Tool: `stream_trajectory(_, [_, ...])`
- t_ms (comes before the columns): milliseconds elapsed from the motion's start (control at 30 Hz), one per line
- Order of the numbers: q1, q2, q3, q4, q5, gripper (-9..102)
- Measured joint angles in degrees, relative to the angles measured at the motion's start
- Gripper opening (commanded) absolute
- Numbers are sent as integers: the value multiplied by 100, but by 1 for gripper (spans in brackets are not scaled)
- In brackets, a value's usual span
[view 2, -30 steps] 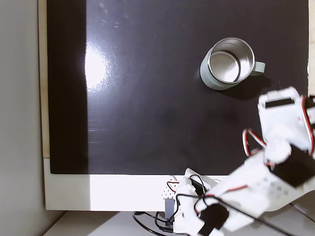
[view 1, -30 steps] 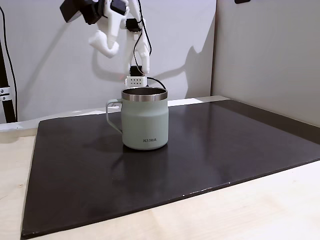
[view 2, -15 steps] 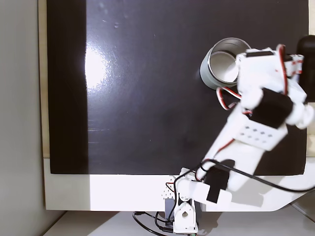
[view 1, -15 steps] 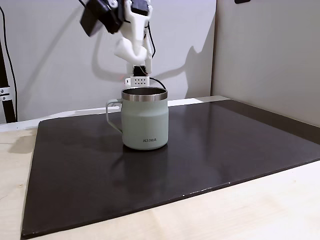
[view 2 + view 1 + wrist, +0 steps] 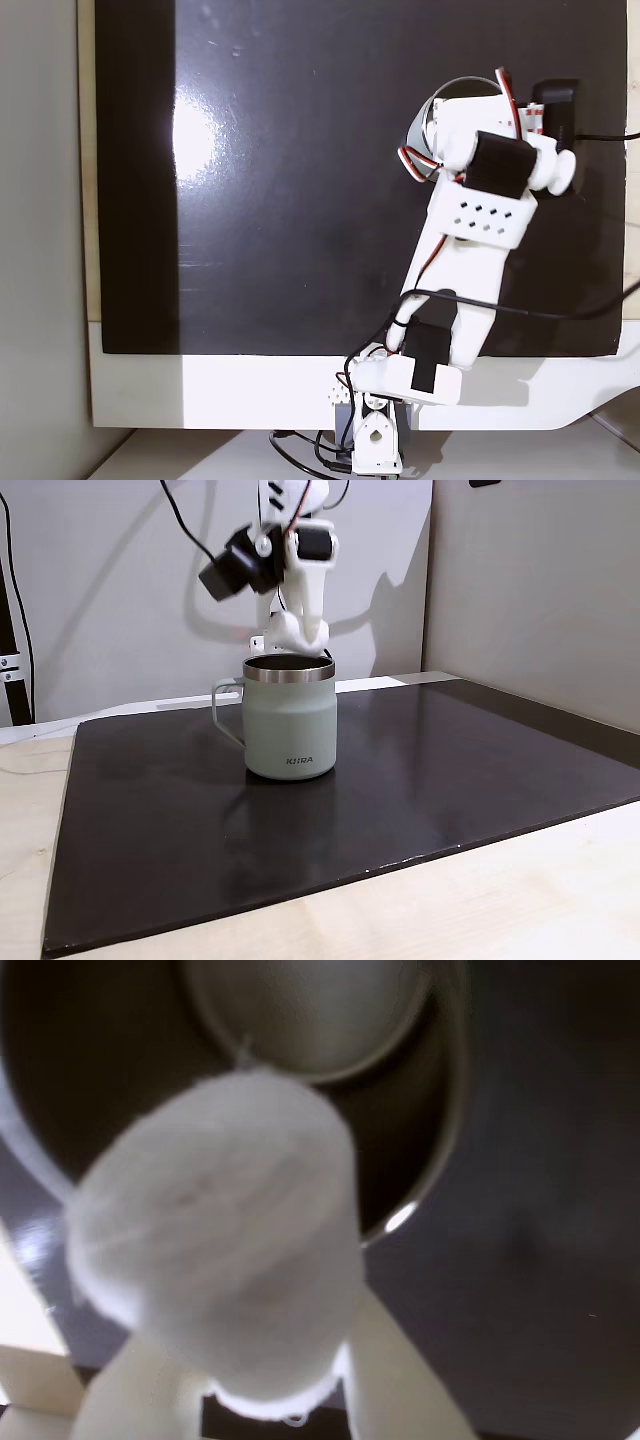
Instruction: Grasp a gauze and put it in the cup.
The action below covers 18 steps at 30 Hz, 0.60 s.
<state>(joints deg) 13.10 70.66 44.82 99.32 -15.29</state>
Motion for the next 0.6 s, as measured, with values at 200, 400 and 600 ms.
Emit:
stream_trajectory(200, [185,26,149,-44,-62,0])
stream_trajectory(400, [158,44,149,-44,-62,0])
stream_trajectory(600, [220,44,202,-44,-62,30])
